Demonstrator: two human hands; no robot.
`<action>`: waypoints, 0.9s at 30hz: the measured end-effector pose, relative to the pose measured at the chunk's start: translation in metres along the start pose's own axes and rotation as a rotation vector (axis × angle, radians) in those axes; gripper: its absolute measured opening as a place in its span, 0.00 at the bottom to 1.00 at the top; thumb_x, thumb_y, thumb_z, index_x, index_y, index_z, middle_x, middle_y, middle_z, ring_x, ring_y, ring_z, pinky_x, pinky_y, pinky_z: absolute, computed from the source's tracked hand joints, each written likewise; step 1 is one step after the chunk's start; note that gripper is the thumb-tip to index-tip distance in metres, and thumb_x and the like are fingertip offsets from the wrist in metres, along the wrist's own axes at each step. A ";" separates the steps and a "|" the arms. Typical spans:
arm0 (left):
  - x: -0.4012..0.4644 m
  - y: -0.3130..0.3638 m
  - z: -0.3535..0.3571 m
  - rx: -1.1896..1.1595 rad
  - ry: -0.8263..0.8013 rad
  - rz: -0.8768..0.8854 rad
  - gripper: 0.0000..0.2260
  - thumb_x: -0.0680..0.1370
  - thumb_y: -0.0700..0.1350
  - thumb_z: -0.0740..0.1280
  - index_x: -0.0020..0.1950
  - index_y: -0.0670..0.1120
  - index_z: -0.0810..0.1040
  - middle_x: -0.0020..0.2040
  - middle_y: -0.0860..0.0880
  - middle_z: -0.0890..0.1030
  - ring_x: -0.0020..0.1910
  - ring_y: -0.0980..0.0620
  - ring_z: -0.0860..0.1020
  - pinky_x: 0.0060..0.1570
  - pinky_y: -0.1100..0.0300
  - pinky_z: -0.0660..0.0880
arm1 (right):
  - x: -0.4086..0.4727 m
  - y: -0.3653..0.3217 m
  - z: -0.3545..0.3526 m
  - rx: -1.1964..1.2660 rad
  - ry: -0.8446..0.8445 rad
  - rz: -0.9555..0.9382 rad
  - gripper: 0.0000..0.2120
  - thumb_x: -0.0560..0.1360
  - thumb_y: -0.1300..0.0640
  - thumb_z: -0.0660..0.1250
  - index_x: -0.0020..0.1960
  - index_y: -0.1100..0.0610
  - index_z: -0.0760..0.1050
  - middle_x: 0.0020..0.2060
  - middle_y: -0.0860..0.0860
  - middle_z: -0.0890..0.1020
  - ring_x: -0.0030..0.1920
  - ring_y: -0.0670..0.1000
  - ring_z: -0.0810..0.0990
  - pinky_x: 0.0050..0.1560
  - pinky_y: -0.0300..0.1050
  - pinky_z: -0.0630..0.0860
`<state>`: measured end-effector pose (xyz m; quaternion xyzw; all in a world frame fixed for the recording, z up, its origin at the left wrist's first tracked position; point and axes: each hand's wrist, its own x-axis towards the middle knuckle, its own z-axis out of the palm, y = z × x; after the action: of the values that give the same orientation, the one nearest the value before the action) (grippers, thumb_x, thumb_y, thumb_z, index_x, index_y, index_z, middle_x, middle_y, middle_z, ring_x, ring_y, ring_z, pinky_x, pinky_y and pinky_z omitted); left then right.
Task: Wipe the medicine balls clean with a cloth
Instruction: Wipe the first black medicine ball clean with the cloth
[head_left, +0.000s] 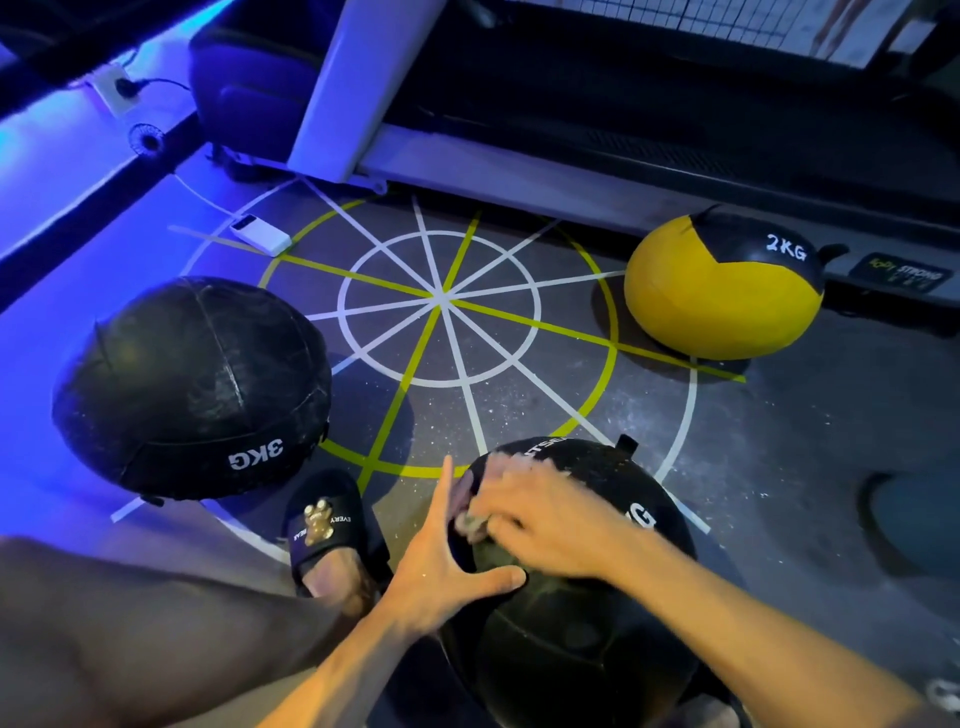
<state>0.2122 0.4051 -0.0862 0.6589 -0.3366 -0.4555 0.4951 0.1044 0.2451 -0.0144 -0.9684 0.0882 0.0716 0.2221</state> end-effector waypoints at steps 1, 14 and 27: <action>0.000 -0.001 -0.001 0.003 -0.003 0.004 0.63 0.63 0.54 0.86 0.80 0.67 0.40 0.80 0.61 0.61 0.78 0.66 0.59 0.80 0.51 0.58 | -0.006 -0.009 0.002 0.002 -0.075 -0.101 0.12 0.80 0.53 0.58 0.55 0.47 0.79 0.51 0.46 0.78 0.53 0.48 0.74 0.53 0.49 0.71; -0.001 0.000 0.003 0.072 -0.053 0.037 0.63 0.63 0.57 0.85 0.82 0.64 0.41 0.81 0.59 0.60 0.79 0.64 0.59 0.76 0.46 0.67 | -0.038 -0.029 -0.003 0.182 -0.050 -0.060 0.08 0.80 0.57 0.61 0.48 0.57 0.78 0.47 0.50 0.77 0.51 0.48 0.73 0.55 0.47 0.70; 0.006 0.005 0.004 0.160 -0.029 0.105 0.60 0.65 0.65 0.81 0.83 0.58 0.43 0.82 0.55 0.59 0.78 0.67 0.58 0.78 0.61 0.57 | -0.059 -0.030 -0.004 0.225 0.111 0.148 0.14 0.80 0.51 0.57 0.52 0.50 0.81 0.50 0.45 0.81 0.52 0.44 0.75 0.57 0.43 0.72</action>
<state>0.2110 0.3966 -0.0832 0.6710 -0.4134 -0.4100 0.4591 0.0534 0.2785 0.0119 -0.9306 0.1791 0.0236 0.3183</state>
